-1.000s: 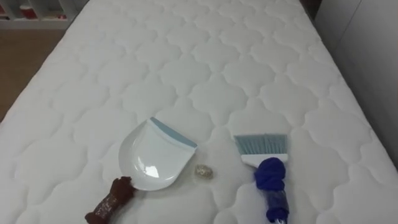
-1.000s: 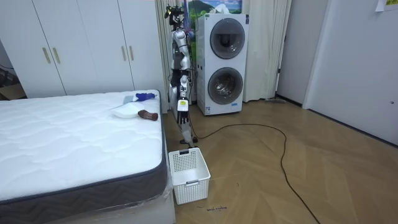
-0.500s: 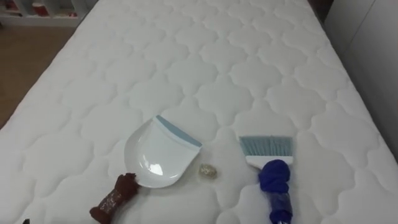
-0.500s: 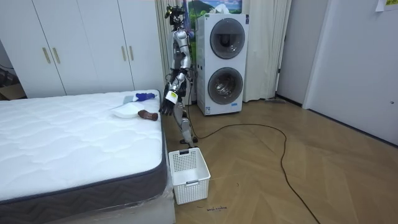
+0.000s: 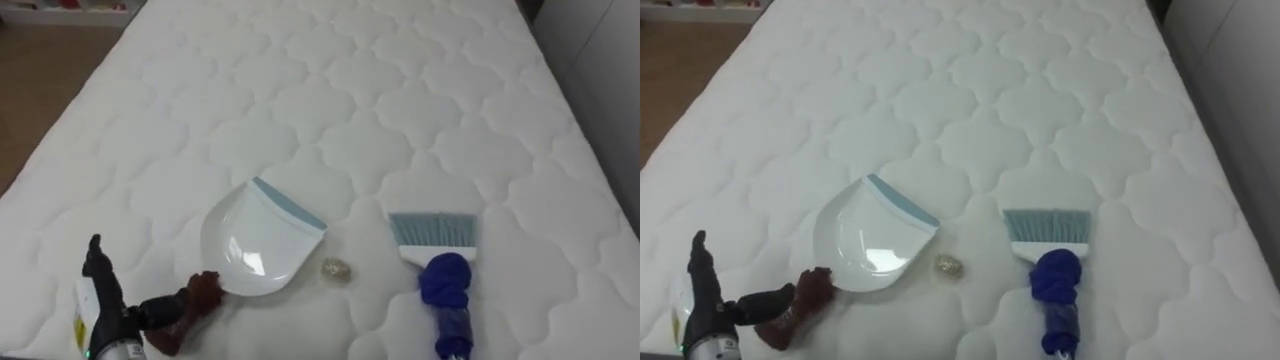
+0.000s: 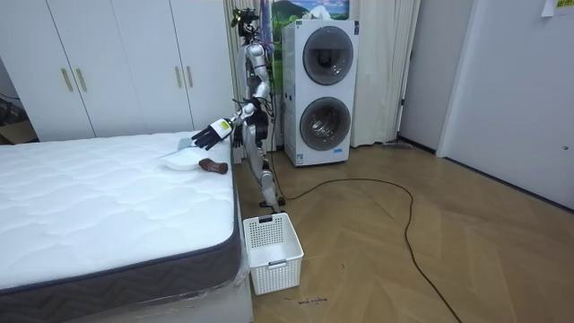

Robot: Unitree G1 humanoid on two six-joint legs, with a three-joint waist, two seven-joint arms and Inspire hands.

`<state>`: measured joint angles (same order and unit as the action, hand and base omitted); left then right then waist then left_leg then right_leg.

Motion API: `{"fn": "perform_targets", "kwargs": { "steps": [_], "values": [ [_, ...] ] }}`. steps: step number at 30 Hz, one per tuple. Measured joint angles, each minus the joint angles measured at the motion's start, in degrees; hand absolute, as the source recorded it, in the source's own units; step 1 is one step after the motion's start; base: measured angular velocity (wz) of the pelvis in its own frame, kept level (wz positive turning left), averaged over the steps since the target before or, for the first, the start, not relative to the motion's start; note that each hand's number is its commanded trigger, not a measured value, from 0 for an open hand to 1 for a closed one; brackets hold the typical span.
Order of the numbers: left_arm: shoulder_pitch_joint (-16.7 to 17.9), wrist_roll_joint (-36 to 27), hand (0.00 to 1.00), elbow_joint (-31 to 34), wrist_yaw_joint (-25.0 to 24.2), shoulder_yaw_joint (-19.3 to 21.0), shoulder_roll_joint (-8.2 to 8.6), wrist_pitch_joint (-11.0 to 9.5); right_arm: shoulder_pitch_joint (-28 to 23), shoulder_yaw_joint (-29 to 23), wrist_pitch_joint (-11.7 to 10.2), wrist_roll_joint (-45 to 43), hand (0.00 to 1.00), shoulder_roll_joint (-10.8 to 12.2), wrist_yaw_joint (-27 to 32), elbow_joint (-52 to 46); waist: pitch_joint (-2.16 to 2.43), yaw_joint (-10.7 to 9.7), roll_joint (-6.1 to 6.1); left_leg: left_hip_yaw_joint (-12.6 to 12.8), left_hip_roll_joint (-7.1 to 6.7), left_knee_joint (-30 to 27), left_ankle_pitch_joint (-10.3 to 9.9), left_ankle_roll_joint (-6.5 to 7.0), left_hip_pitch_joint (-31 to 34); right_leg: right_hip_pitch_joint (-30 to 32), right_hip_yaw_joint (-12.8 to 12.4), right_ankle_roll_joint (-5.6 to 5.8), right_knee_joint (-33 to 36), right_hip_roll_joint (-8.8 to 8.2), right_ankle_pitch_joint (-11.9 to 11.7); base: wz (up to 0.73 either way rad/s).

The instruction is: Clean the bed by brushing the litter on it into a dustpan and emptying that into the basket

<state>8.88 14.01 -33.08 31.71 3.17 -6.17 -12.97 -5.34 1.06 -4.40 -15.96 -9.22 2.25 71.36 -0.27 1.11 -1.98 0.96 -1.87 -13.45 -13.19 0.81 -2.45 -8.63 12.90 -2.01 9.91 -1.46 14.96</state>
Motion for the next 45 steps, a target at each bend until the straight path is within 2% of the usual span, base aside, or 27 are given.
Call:
{"fn": "perform_targets", "kwargs": {
  "steps": [5, 11, 15, 16, 18, 19, 20, 21, 22, 23, 25, 28, 31, 36, 38, 41, 45],
  "values": [
    [-1.5, 0.0, 0.0, -0.4, -1.3, 0.0, -0.13, 0.0, 1.2, 0.1, 0.3, 1.6, 0.0, -0.1, -2.0, 0.4, -0.19, -0.4, -0.38, 0.1, 0.02, 0.2, 0.0, 0.0, 1.1, 1.5, 0.0, 0.0, -0.1, 0.01, 0.0, 0.0],
    [-3.2, 0.2, 0.0, -2.1, -3.0, -0.1, -0.27, 0.2, 3.3, 0.3, 0.3, 2.3, 0.0, -0.4, -2.3, 2.0, -0.15, -0.9, -0.16, -0.3, 0.12, -0.1, 0.0, 0.01, 4.5, 4.7, -0.1, -0.01, 0.0, 0.18, -0.5, 0.0],
    [-4.5, 0.1, 0.0, -6.0, -3.4, -2.6, -1.14, 0.3, 4.3, 2.8, 0.5, 4.4, 0.0, -0.8, -2.3, 2.4, -0.16, -0.8, -0.11, -0.4, 0.21, 0.0, 0.0, 0.01, 4.9, 5.7, -0.3, 0.01, 0.8, 0.45, -0.5, -0.04],
    [-4.9, 0.1, 0.0, -7.3, -3.4, -4.1, -1.67, 0.4, 4.8, 3.9, 0.7, 4.5, 0.0, -1.0, -2.3, 2.4, -0.23, -0.8, -0.03, -1.0, 0.35, 0.0, 0.0, 0.02, 4.8, 6.1, -0.2, 0.01, 1.8, 0.49, -0.5, -0.06],
    [-5.9, 0.2, 0.0, -8.8, -3.5, -5.8, -1.75, 0.6, 5.3, 4.7, 0.6, 4.9, 0.0, -1.4, -2.2, 2.4, -0.49, -0.6, 0.47, -4.5, 1.35, 0.3, 0.2, 0.07, 4.5, 9.1, 0.0, 0.15, 6.5, 0.65, -0.4, -0.3],
    [-7.0, 0.2, 0.0, -10.2, -3.6, -6.5, -1.95, 0.5, 6.2, 5.1, 0.6, 6.2, 0.0, -2.2, -1.7, 2.5, -1.11, 0.9, 1.59, -10.1, 2.43, 0.6, 0.3, 0.0, 4.6, 13.7, -1.3, 0.34, 8.5, 1.65, 0.7, -1.05],
    [-8.3, 0.2, 0.0, -12.7, -3.6, -6.1, -2.79, 0.5, 8.4, 6.3, 0.5, 6.4, 0.0, -2.5, -1.5, 2.6, -0.99, 1.9, 1.3, -12.0, 3.09, 0.0, 0.1, -0.42, 6.3, 19.1, -2.0, -1.75, 4.5, 2.32, -3.2, -1.07],
    [-9.2, 0.4, 0.0, -14.7, -3.7, -5.7, -3.01, 0.7, 9.3, 7.3, 0.2, 6.4, 0.0, -2.6, -1.1, 2.4, -1.04, 1.7, 1.55, -12.2, 3.54, -0.7, -0.4, -1.44, 7.4, 20.3, -0.2, -3.1, 4.4, 2.05, -8.0, -0.36],
    [-11.3, 1.5, 0.0, -17.3, -4.5, -5.7, -3.06, 1.4, 9.3, 8.7, -0.1, 6.5, 0.0, -2.6, 0.0, 2.2, -0.83, -1.0, 1.99, -10.8, 3.83, -1.9, -0.5, -2.6, 9.5, 20.0, 1.9, -2.89, 3.6, 1.96, -9.0, 0.4],
    [-13.5, 2.9, 0.0, -19.0, -4.9, -5.7, -3.01, 1.4, 8.8, 9.0, 0.3, 6.7, 0.0, -2.3, 0.2, 2.6, -0.88, -1.2, 1.98, -7.3, 4.26, -1.9, -0.3, -2.89, 10.1, 20.0, 2.1, -2.89, 3.5, 1.94, -9.0, 0.56],
    [-15.2, 3.1, 0.0, -19.3, -4.6, -5.7, -3.07, 1.4, 8.5, 9.6, 0.8, 6.7, 0.0, -2.0, 0.1, 3.1, -0.94, -1.5, 2.06, -4.4, 4.46, -1.6, 0.3, -2.8, 10.4, 20.2, 1.2, -2.86, 3.6, 1.9, -8.9, 0.27],
    [-17.4, 3.1, 0.0, -20.8, -3.7, -5.9, -3.57, 1.4, 9.2, 11.4, 0.7, 7.2, 0.0, -2.2, 0.1, 3.8, -0.97, -1.3, 2.18, -3.4, 4.07, -1.9, 0.6, -2.09, 11.5, 21.8, 1.3, -2.74, 4.0, 1.53, -9.1, 0.06],
    [-17.6, 3.0, 0.0, -23.6, -3.5, -6.4, -3.93, 1.8, 9.8, 12.2, 0.8, 8.7, 0.0, -2.5, 0.1, 4.2, -1.12, -1.1, 2.34, -2.3, 3.55, -3.3, 0.5, -1.71, 12.3, 21.9, 1.4, -2.66, 4.9, 1.13, -9.1, 0.02],
    [-17.8, 2.9, 0.0, -26.1, -3.7, -8.1, -4.02, 2.8, 11.3, 13.9, 0.8, 10.2, 0.0, -3.1, 0.1, 4.3, -1.36, -1.6, 2.62, 0.9, 3.47, -7.4, 0.4, -1.28, 17.7, 27.1, 1.3, -2.49, 9.8, -0.53, -7.6, 0.12],
    [-17.9, 2.9, 0.0, -27.0, -3.7, -8.5, -4.04, 3.2, 12.5, 14.0, 0.8, 10.2, 0.0, -3.2, 0.1, 4.5, -1.64, -1.9, 2.54, 2.2, 3.36, -8.3, 0.3, -1.07, 19.7, 29.7, 1.1, -2.52, 11.9, -1.24, -7.3, 0.08],
    [-19.0, 2.8, 0.0, -29.0, -4.2, -8.6, -4.04, 4.0, 13.2, 14.0, 0.8, 10.8, 0.0, -3.3, 0.1, 4.6, -2.2, -2.4, 2.68, 2.3, 3.46, -10.4, 0.0, -0.82, 22.3, 32.1, 1.2, -2.66, 13.5, -1.57, -7.3, 0.0],
    [-20.2, 2.9, 0.0, -29.9, -5.0, -8.9, -4.03, 4.4, 13.3, 14.0, 0.8, 11.9, 0.0, -3.3, 0.1, 4.5, -2.41, -2.6, 2.89, 2.6, 3.64, -11.7, 0.0, -0.81, 24.6, 34.0, 1.4, -2.92, 14.4, -1.69, -7.4, 0.0]
  ]
}}
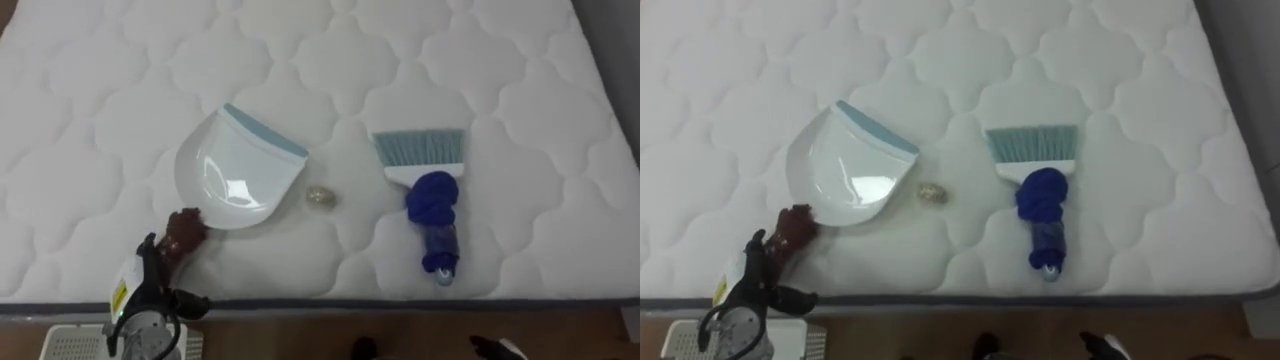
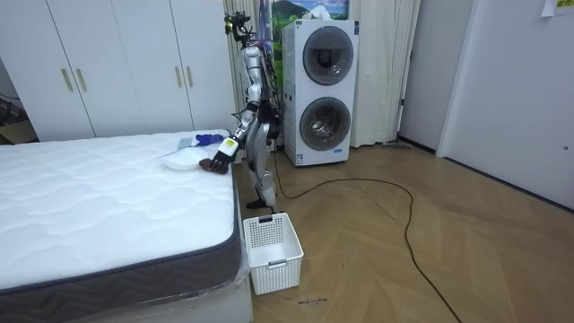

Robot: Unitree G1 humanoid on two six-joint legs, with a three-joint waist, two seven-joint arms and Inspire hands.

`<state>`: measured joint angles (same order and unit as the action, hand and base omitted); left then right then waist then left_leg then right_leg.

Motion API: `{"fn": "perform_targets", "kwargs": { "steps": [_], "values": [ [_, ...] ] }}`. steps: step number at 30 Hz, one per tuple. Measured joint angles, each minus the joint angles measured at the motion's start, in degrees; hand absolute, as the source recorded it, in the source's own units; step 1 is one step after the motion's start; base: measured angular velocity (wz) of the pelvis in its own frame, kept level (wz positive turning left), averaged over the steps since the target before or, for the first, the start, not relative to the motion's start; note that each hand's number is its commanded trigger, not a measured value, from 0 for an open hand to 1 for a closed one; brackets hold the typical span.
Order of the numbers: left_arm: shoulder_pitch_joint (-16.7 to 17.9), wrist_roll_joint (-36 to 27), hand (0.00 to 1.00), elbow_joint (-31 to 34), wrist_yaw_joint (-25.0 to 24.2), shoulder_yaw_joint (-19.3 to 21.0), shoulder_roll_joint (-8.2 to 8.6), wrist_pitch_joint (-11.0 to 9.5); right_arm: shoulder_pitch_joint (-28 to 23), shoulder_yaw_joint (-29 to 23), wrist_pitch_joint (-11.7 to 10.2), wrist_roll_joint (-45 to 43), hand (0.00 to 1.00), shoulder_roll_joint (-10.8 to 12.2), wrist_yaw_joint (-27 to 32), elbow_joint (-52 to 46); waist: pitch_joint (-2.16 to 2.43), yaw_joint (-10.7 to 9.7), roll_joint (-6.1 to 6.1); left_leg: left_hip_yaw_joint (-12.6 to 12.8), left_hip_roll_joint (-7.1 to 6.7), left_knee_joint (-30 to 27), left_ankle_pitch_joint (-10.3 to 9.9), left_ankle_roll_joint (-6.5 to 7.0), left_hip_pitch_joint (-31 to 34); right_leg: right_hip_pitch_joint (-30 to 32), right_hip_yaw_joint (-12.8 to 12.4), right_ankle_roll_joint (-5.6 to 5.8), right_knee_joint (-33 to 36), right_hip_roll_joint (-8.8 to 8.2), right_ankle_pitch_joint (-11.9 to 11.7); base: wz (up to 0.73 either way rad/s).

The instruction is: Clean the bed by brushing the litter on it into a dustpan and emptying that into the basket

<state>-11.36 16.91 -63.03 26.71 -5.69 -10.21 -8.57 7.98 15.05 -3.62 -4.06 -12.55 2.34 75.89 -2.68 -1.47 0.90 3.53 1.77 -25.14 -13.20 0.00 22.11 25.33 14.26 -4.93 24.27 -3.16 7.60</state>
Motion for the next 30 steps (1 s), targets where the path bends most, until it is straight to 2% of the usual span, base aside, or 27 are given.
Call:
{"fn": "perform_targets", "kwargs": {
  "steps": [2, 8, 19, 23, 30],
  "values": [
    [-1.0, -0.5, 0.0, -0.1, -0.2, 0.0, -0.04, 0.2, 0.0, 0.0, 0.0, 1.3, 0.0, 0.0, 0.0, 0.0, -0.04, 0.1, -0.01, 1.2, 0.53, -0.6, -0.1, -0.05, 0.7, 0.7, 0.0, -0.16, 0.6, -0.04, 0.1, 0.0],
    [-3.9, -0.5, 0.0, -1.3, 0.2, 0.1, -0.41, 0.8, 1.0, 0.1, 0.1, 1.8, 0.0, 0.2, 0.6, 0.0, -0.36, 0.0, -0.56, 1.7, 0.55, -3.7, -0.6, -0.22, 3.8, 4.3, -0.2, -0.72, 4.6, -0.85, 1.3, -0.02],
    [-6.7, -0.6, 0.0, -2.7, 4.1, 0.1, -0.43, 0.8, 1.5, 5.1, 0.0, 4.1, 0.0, 0.6, 4.1, -0.2, -0.38, 0.1, -0.61, 1.4, 0.73, -6.0, -1.2, -0.14, 6.0, 6.0, -0.2, -0.75, 6.0, -0.9, 1.9, 0.01],
    [-7.0, -0.5, 0.0, -2.6, 6.1, 0.9, -0.43, 0.8, 1.4, 5.2, 0.0, 5.7, 0.0, 0.7, 4.3, 0.0, -0.38, 0.1, -0.59, 1.4, 0.9, -6.6, -2.1, -0.15, 6.8, 6.8, -0.1, -0.75, 6.4, -0.83, 1.9, 0.0],
    [-7.4, -0.5, 0.0, -1.3, 9.7, 0.9, -0.42, 0.8, 1.0, 6.2, 0.0, 6.4, 0.0, 0.7, 4.5, -0.3, -0.32, -0.1, -0.31, 1.5, 1.48, -8.6, -2.5, 0.01, 8.5, 7.5, 0.4, -0.72, 6.7, -0.58, 1.9, 0.0]
  ]
}}
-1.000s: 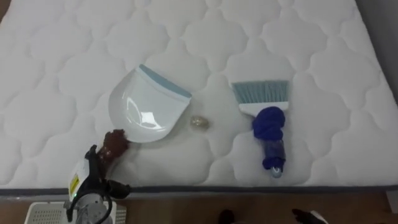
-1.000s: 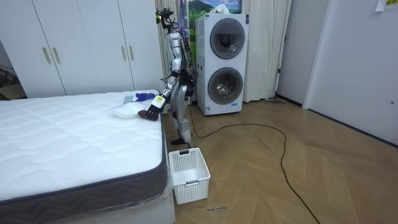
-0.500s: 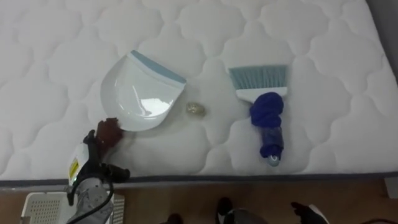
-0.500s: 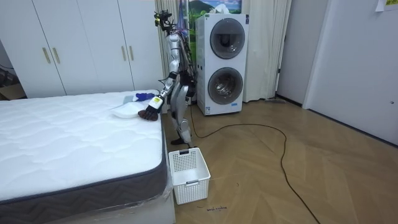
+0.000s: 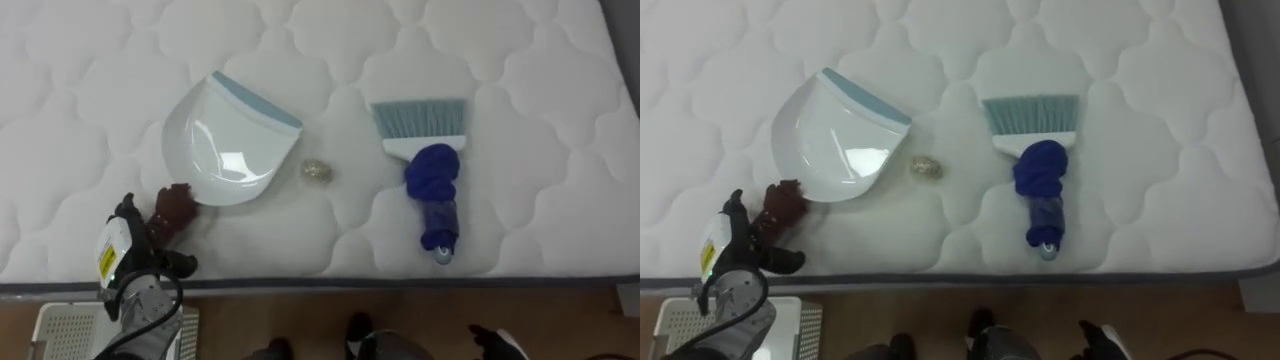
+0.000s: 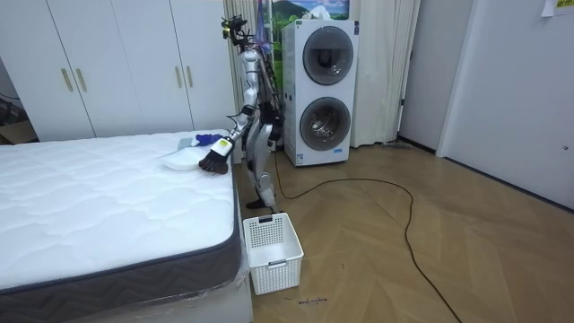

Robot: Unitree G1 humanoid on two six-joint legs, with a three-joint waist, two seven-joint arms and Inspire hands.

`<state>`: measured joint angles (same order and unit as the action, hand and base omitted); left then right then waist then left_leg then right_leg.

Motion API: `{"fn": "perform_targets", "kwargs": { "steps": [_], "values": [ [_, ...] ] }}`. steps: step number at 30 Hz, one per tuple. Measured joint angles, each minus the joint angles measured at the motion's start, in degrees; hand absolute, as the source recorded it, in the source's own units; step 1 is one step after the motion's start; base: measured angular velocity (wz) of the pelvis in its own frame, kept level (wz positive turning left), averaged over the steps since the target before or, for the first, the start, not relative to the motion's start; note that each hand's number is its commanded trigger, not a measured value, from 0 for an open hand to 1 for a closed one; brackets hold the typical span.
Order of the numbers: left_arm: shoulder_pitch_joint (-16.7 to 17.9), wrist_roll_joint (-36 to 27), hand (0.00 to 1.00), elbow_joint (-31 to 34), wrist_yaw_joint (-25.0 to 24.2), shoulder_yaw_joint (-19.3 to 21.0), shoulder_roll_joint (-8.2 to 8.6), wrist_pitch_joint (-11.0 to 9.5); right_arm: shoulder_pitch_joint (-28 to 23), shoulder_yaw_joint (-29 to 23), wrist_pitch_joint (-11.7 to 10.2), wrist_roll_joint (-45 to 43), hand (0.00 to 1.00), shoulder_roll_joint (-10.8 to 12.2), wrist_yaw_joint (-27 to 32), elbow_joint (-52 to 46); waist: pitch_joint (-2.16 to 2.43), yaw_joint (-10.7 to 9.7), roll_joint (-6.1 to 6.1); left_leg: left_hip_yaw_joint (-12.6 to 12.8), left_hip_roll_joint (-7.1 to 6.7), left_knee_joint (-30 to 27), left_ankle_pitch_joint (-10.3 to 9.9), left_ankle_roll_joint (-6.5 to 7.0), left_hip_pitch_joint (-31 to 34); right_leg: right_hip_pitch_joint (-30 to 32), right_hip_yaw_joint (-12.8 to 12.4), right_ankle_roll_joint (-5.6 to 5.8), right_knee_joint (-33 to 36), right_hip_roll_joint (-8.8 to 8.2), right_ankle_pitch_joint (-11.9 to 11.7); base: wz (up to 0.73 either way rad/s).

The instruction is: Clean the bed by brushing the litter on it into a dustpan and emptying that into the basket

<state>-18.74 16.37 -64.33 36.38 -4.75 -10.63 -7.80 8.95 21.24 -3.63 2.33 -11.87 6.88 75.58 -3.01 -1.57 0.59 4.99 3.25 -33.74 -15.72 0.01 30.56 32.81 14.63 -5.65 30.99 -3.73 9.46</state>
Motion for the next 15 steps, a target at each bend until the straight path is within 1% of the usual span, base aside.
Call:
{"fn": "perform_targets", "kwargs": {
  "steps": [5, 9, 15],
  "values": [
    [-0.2, 0.0, 0.0, 0.2, 1.7, 0.0, -0.01, 0.0, -0.1, 0.0, 0.0, 0.1, 0.0, -0.1, 0.0, 0.0, 0.08, 0.1, 0.18, 0.1, 0.01, 0.0, -0.1, 0.05, -0.2, -0.1, 0.0, 0.04, 0.0, -0.07, 0.0, 0.0],
    [-0.3, -1.2, 0.0, 0.2, 1.7, 0.0, 0.0, -0.1, -0.1, 0.0, 0.0, 0.1, 0.0, -0.1, -0.1, 0.0, 0.08, 0.2, 0.24, 0.2, 0.03, 0.0, -0.1, 0.04, -0.4, -0.1, 0.0, 0.03, 0.0, -0.06, 0.0, 0.0],
    [-0.3, -1.2, 0.0, 0.2, 1.7, 0.1, -0.08, -0.1, -0.2, 0.0, 0.0, 0.2, 0.0, -0.3, -0.5, 0.1, 0.07, 0.3, 0.26, 0.5, 0.0, 0.0, -0.2, 0.05, -0.9, -0.1, -0.5, 0.05, 0.9, -0.27, 0.3, 0.0]
  ]
}}
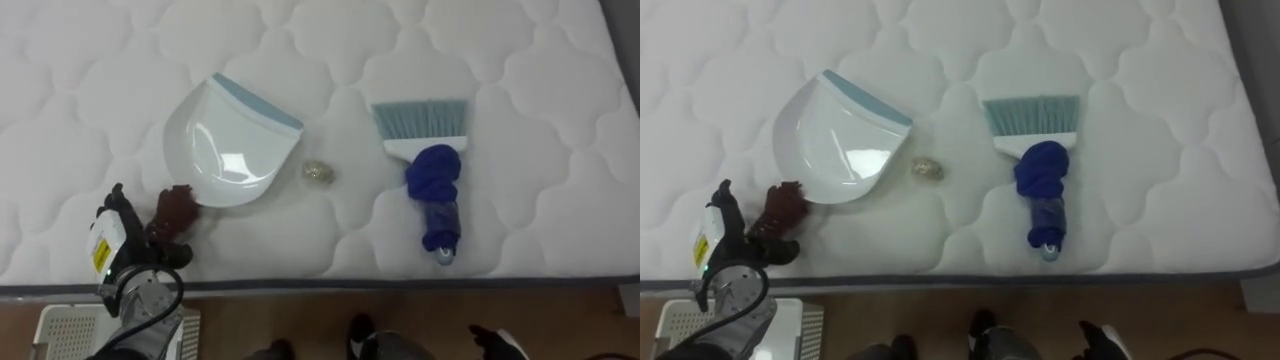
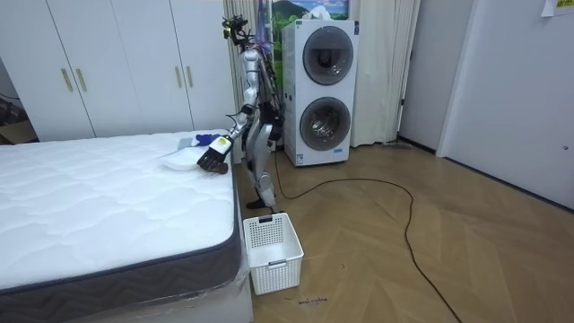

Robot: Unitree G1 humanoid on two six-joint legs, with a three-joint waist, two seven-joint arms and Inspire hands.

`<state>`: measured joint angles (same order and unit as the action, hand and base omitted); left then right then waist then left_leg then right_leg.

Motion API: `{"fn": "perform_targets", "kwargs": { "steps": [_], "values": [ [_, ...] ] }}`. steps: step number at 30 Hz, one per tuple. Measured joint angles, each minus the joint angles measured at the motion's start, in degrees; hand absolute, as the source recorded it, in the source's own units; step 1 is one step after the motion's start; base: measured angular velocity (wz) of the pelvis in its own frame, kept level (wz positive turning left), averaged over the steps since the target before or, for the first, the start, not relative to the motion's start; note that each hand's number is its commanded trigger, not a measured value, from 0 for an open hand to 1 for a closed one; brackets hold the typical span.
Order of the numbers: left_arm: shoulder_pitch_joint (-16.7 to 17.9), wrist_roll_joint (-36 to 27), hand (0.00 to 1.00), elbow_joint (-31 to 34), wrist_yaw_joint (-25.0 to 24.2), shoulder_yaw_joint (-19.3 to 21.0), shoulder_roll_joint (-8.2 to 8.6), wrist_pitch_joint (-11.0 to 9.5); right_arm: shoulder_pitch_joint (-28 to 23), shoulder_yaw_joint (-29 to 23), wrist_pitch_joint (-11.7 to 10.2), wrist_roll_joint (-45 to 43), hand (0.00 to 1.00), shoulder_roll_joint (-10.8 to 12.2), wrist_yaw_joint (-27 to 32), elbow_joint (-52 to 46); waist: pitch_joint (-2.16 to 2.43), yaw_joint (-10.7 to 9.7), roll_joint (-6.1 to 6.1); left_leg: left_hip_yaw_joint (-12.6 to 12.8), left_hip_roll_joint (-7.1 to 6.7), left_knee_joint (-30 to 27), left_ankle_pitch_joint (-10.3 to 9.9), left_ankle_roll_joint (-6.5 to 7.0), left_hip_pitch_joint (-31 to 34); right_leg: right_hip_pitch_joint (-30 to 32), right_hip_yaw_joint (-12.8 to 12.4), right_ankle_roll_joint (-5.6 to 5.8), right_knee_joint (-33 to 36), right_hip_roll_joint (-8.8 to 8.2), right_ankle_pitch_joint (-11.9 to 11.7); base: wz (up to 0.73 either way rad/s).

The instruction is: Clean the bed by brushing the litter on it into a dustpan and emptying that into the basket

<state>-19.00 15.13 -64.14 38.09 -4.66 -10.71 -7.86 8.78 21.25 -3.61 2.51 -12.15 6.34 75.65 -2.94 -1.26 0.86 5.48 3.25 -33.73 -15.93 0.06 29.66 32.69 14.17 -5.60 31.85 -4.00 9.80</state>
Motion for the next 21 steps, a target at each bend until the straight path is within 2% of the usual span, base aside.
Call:
{"fn": "perform_targets", "kwargs": {
  "steps": [4, 7, 12, 18, 21],
  "values": [
    [0.0, -0.5, 0.0, 0.0, -0.1, 0.0, -0.13, 0.0, 0.0, 0.0, 0.0, 0.0, 0.0, 0.0, -0.3, 0.0, 0.0, -0.2, -0.01, 0.1, 0.04, 0.1, -0.1, -0.12, -0.1, 0.0, 0.0, -0.2, 0.3, 0.06, 0.1, 0.0],
    [-0.4, -3.2, 0.0, 0.0, -0.9, -0.1, -0.2, -0.1, 0.1, 0.1, 0.0, 0.3, 0.0, 0.0, -0.3, 0.1, -0.05, -0.5, -0.08, 0.2, 0.01, -0.1, -0.2, -0.26, -0.2, 0.1, -0.1, -0.4, 0.9, -0.08, 0.3, 0.0],
    [-0.9, -8.3, 0.0, -1.5, -3.7, -3.6, -0.89, -0.1, 0.8, 0.6, -0.1, 2.1, 0.0, 0.0, -0.3, -0.2, -0.14, -2.0, 0.0, 0.4, 0.16, -0.4, -0.2, -0.29, 0.2, 0.5, -0.1, -0.53, 1.1, -0.07, 0.4, 0.0],
    [-2.1, -10.9, 0.0, -2.6, -6.7, -4.8, -1.32, 0.0, 0.7, 1.3, -0.1, 3.3, 0.0, 0.1, -1.1, -0.6, -0.39, -3.7, 0.04, 0.1, 0.34, -2.2, -0.8, -0.14, 1.7, 1.5, 0.0, -0.47, 2.1, -0.08, 0.6, 0.02],
    [-4.4, -11.2, 0.0, -3.3, -7.4, -4.7, -2.18, 0.0, 0.9, 1.4, -0.1, 3.9, 0.0, 0.0, -1.0, -0.7, -0.81, -3.9, 0.21, 0.1, 0.73, -4.7, -1.8, -0.03, 3.4, 2.8, 0.0, -0.45, 4.0, -0.12, 1.2, 0.0]
  ]
}}
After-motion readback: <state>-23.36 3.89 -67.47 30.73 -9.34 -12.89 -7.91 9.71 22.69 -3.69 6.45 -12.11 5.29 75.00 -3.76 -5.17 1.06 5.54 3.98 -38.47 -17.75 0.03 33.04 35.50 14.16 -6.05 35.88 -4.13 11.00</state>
